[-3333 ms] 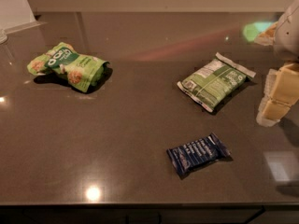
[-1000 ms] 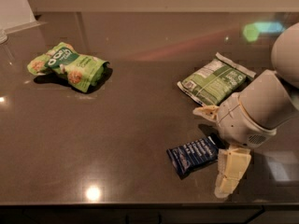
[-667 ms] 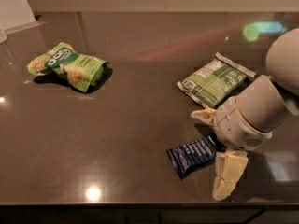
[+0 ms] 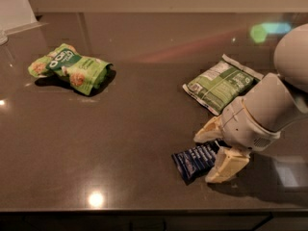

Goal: Move rxbar blueberry near green rice chip bag

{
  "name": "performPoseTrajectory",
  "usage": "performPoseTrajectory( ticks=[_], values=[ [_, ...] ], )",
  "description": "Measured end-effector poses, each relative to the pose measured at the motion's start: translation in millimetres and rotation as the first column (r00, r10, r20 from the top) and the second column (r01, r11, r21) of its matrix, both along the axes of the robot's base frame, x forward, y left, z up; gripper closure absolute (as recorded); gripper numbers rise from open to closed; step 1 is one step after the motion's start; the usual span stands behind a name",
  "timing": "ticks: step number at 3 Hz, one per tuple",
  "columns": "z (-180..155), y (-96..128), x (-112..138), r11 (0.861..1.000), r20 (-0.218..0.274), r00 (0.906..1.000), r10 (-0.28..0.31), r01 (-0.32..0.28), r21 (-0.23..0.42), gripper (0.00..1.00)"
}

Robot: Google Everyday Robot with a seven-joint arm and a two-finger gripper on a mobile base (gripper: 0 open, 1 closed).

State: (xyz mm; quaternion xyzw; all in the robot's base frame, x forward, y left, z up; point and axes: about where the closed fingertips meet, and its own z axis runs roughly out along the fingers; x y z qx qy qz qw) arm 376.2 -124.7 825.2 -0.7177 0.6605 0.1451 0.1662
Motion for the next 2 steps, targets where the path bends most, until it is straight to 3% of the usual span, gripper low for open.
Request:
performPoseTrajectory(
  ticks=[2],
  values=[
    [16.3,-2.1,5.6,0.999,-0.008,1.0,0.005,-0.005,0.037,0.87]
  ],
)
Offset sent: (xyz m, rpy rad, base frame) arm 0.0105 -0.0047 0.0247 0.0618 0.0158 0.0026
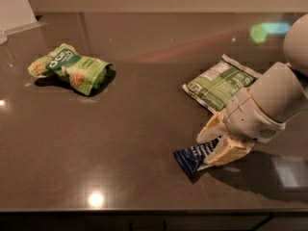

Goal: Move rxbar blueberry near green rice chip bag

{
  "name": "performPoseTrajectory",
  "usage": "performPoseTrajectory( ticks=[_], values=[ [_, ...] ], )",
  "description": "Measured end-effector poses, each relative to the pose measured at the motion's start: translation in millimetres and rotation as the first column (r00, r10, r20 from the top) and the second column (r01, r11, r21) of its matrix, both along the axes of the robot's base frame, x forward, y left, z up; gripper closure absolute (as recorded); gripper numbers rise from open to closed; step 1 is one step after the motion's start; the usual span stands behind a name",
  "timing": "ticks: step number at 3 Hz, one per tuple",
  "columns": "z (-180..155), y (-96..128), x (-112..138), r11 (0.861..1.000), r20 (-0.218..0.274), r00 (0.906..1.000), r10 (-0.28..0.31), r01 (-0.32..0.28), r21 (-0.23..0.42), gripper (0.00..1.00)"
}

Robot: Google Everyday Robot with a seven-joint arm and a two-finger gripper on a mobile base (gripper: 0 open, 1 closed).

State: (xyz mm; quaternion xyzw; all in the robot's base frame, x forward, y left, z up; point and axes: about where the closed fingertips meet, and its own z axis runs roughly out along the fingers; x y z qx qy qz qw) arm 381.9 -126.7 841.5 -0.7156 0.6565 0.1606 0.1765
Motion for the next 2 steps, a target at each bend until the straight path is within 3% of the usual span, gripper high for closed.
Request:
performPoseTrajectory(
  ticks=[1,2],
  values=[
    [14,7,6,1.0,0.011,0.9999,-0.001,0.001,0.02,1.0],
    [30,25,17,0.999,0.03,0.9995,0.004,-0.005,0.042,1.0]
  ],
)
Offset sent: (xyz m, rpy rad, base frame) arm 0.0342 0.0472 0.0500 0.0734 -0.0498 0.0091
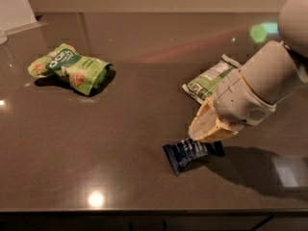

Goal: Move rxbar blueberry near green rice chip bag

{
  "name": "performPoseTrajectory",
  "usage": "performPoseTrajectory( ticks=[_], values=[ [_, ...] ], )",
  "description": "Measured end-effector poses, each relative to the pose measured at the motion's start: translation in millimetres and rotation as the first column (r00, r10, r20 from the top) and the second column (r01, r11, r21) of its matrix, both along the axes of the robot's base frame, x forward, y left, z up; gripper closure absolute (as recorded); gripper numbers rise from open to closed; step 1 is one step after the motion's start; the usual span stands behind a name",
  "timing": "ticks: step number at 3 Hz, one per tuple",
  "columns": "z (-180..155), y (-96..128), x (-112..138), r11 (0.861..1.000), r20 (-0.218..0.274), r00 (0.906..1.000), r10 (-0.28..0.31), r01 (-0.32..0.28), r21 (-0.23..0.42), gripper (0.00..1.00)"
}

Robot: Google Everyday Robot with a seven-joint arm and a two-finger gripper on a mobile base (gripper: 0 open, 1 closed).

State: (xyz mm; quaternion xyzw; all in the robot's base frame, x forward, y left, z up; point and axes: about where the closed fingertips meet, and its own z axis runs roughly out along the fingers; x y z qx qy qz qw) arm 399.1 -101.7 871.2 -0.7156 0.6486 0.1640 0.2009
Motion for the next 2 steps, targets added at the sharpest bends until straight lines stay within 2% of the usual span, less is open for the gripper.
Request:
performPoseTrajectory(
  ticks=[1,2],
  values=[
    [16,29,18,1.0,0.027,0.9995,0.016,-0.017,0.027,1.0],
    [32,63,46,0.998,0.051,0.9985,0.021,-0.024,0.055,1.0]
  ],
)
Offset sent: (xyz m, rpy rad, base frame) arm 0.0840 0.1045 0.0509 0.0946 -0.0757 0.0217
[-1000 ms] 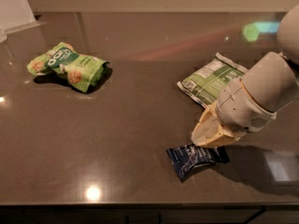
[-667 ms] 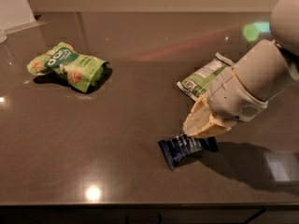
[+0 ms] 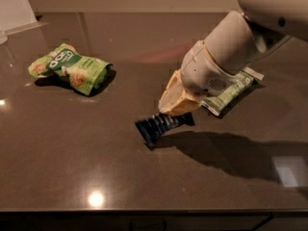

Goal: Move rxbar blueberry near green rice chip bag

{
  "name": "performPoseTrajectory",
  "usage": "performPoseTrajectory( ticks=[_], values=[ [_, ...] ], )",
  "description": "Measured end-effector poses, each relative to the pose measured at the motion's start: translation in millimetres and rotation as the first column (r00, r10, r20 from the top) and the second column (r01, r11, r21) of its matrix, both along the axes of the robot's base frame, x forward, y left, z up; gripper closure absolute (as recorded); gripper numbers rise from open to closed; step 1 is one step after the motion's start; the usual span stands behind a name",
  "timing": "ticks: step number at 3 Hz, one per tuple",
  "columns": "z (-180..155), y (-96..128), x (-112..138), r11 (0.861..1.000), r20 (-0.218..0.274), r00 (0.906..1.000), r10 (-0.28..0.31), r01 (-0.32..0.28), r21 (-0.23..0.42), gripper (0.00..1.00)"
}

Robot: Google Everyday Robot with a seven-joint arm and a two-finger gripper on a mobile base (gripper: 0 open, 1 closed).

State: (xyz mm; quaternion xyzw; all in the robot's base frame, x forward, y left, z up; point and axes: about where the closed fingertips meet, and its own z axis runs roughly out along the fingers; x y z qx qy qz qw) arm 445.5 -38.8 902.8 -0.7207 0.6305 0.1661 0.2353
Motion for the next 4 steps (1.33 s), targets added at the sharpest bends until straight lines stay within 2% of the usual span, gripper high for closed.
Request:
performPoseTrajectory(
  ticks=[2,4],
  values=[
    [13,65,64,0.999,0.034,0.9994,0.01,-0.011,0.03,1.0],
    [7,115,108,0.997,0.048,0.9981,0.037,-0.04,0.061,1.0]
  ],
)
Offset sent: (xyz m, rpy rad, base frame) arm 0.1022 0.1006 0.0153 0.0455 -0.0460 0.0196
